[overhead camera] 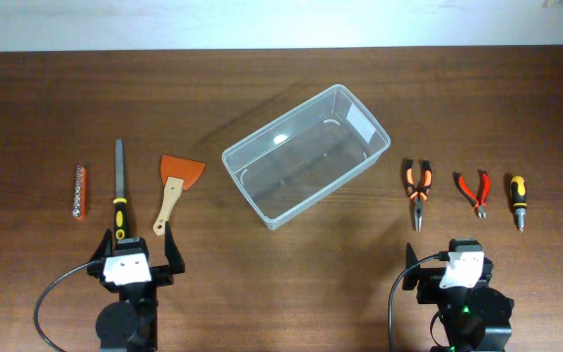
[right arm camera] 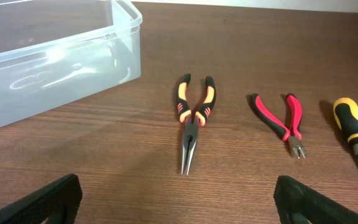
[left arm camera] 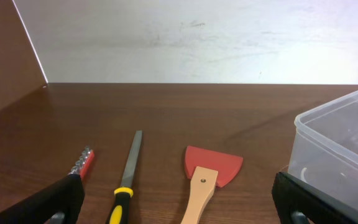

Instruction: Pack container

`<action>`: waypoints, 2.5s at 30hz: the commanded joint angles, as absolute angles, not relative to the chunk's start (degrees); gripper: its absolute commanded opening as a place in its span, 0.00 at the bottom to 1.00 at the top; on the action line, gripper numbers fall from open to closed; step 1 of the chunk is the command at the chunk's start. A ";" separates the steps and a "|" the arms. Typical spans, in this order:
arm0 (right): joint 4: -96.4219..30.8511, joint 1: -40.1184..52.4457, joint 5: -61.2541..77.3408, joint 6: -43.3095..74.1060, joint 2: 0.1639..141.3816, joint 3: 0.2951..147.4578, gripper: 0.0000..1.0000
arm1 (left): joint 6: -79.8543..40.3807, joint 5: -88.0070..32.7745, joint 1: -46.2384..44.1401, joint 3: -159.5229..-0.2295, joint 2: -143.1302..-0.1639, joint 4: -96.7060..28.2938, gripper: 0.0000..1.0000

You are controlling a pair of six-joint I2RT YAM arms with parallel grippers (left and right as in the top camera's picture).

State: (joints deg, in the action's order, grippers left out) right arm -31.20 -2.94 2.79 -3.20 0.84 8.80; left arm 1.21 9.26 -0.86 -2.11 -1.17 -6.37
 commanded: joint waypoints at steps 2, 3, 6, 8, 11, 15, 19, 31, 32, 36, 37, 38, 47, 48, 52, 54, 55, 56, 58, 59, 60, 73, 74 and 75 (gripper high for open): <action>-31.00 -2.63 2.31 -2.98 0.19 8.40 0.99 | 0.64 9.02 -1.08 -1.63 -0.73 -6.24 0.99; -31.00 -2.63 2.31 -3.01 0.19 8.40 0.99 | 0.64 9.02 -1.08 -1.63 -0.73 -6.22 0.99; -31.00 -2.63 2.31 -2.98 0.19 8.40 0.99 | 0.64 9.02 -1.08 -1.63 -0.73 -6.22 0.99; -31.00 -2.63 2.31 -2.98 0.19 8.40 0.99 | 0.64 9.02 -1.08 -1.63 -0.73 -6.22 0.99; -31.03 -2.63 2.31 -2.98 0.19 8.40 0.99 | 0.64 9.02 -1.08 -1.63 -0.73 -6.22 0.99; -31.03 -2.63 2.31 -2.98 0.19 8.40 0.99 | 0.64 9.02 -1.08 -1.63 -0.73 -6.22 0.99; -31.00 -2.63 2.31 -2.98 0.19 8.40 0.99 | 0.64 9.02 -1.08 -1.63 -0.73 -6.22 0.99; -30.89 -2.63 2.31 -3.01 0.19 8.40 0.99 | 0.62 3.29 -1.08 -1.63 -0.73 -5.98 0.99; -30.55 -2.63 2.31 -2.98 0.19 8.40 0.99 | 0.62 2.17 -1.08 -1.65 -0.73 -5.96 0.99; -29.98 -2.63 7.73 -1.65 0.19 8.40 0.99 | 0.60 -7.46 -1.08 -1.72 -0.73 -5.96 0.99; -29.15 -2.63 9.52 -0.71 0.19 8.43 0.99 | 0.21 -11.40 -1.08 -1.72 -0.73 -5.96 0.99; -28.03 -2.63 12.34 1.06 0.19 8.43 0.99 | -1.41 -14.74 -1.08 -1.78 -0.73 -5.96 0.99; -19.03 -2.63 22.39 11.33 1.37 11.42 0.99 | -11.11 -18.41 -1.06 -11.77 -2.76 -6.44 0.99; -19.29 -2.63 22.37 11.29 2.31 12.62 0.99 | -11.14 -17.69 -1.06 -14.41 -4.34 -7.42 0.99; -24.60 -2.63 22.28 11.22 10.61 20.47 0.99 | -11.09 -15.38 -1.06 -26.06 -14.44 -15.55 0.99; -27.90 -2.63 22.28 10.52 17.76 26.52 0.99 | -11.07 -15.44 -1.06 -33.06 -21.98 -19.27 0.99; -29.54 -2.63 22.28 8.99 22.15 30.39 0.99 | -11.03 -15.68 -1.06 -36.75 -25.98 -20.82 0.99; -30.85 -2.63 22.31 7.51 25.43 33.45 0.99 | -10.63 -16.25 -1.06 -40.05 -29.50 -22.11 0.99; -35.16 -2.63 22.24 3.07 34.11 42.52 0.99 | -8.75 -18.24 -1.06 -47.55 -37.01 -25.06 0.99; -37.56 -2.63 22.02 1.23 38.15 47.24 0.99 | -7.81 -18.94 -1.06 -51.13 -40.56 -26.81 0.99; -40.07 -2.63 21.82 -0.54 42.09 52.10 0.99 | -6.85 -19.35 -1.06 -55.40 -44.58 -29.34 0.99; -64.90 -2.63 25.08 -4.43 76.99 92.71 1.00 | -5.76 -28.99 -1.08 -89.23 -76.66 -58.13 0.99; -64.95 -2.66 25.06 -3.86 78.13 92.71 0.96 | -5.74 -30.24 -1.08 -89.23 -77.23 -58.65 0.99; -64.97 -2.66 25.06 -3.81 79.29 92.71 0.93 | -5.74 -31.16 -1.08 -89.23 -77.87 -58.76 0.99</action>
State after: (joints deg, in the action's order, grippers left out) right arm -64.51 -2.94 23.73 -3.73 76.77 91.72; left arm -6.66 -25.52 -0.86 -88.12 -76.42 -58.15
